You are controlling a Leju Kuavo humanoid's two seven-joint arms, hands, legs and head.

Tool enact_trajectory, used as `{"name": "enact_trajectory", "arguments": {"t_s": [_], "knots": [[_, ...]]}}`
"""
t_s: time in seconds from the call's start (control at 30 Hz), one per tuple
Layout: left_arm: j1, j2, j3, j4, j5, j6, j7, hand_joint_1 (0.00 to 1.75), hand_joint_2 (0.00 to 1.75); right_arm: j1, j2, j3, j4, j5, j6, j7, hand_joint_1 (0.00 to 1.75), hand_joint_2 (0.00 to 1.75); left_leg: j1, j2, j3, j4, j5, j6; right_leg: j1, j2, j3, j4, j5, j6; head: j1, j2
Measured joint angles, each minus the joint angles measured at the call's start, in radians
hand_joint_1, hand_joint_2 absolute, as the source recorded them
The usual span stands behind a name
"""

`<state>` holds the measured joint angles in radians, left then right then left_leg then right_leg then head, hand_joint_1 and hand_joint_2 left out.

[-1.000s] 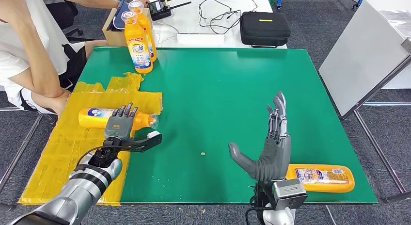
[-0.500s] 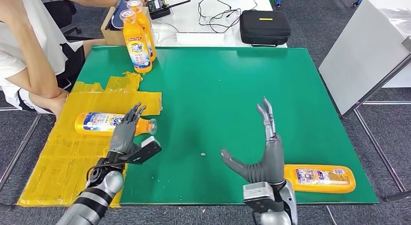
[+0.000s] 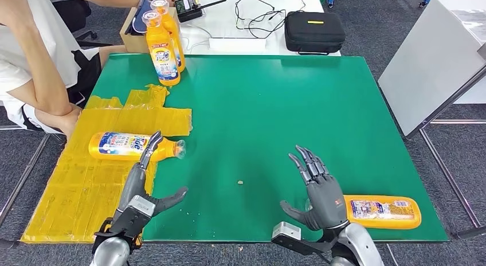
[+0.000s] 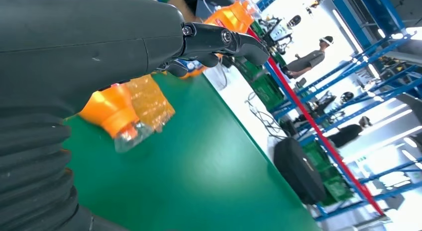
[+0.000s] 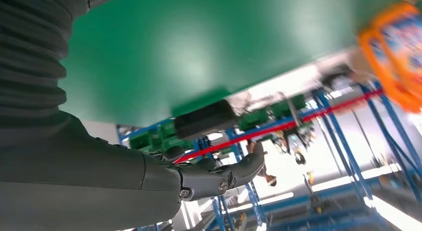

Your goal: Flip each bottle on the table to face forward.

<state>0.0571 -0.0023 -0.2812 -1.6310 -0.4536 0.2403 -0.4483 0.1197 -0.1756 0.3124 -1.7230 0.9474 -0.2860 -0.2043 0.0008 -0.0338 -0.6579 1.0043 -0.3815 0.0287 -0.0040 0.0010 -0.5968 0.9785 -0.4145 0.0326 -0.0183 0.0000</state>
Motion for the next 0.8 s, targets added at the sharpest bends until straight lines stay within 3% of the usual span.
{"name": "enact_trajectory", "arguments": {"t_s": [0.37, 0.8], "knots": [[0.028, -0.02, 0.014, -0.027, 0.06, -0.046, -0.004, 0.0, 1.75, 0.105, -0.171, -0.107, 0.034, -0.012, 0.064, -0.006, 0.0, 1.75, -0.002, 0.0, 0.0, 0.0, -0.001, 0.002, -0.001, 0.0, 0.0, 0.0, 0.0, 0.001, 0.0, 0.0], [0.027, -0.03, 0.016, -0.027, 0.056, -0.049, -0.002, 0.0, 1.75, 0.138, -0.228, -0.147, 0.053, -0.013, 0.076, 0.012, 0.0, 1.75, -0.002, 0.0, 0.001, 0.0, -0.001, 0.002, -0.002, 0.0, 0.0, 0.0, 0.0, 0.001, 0.0, 0.0]]}}
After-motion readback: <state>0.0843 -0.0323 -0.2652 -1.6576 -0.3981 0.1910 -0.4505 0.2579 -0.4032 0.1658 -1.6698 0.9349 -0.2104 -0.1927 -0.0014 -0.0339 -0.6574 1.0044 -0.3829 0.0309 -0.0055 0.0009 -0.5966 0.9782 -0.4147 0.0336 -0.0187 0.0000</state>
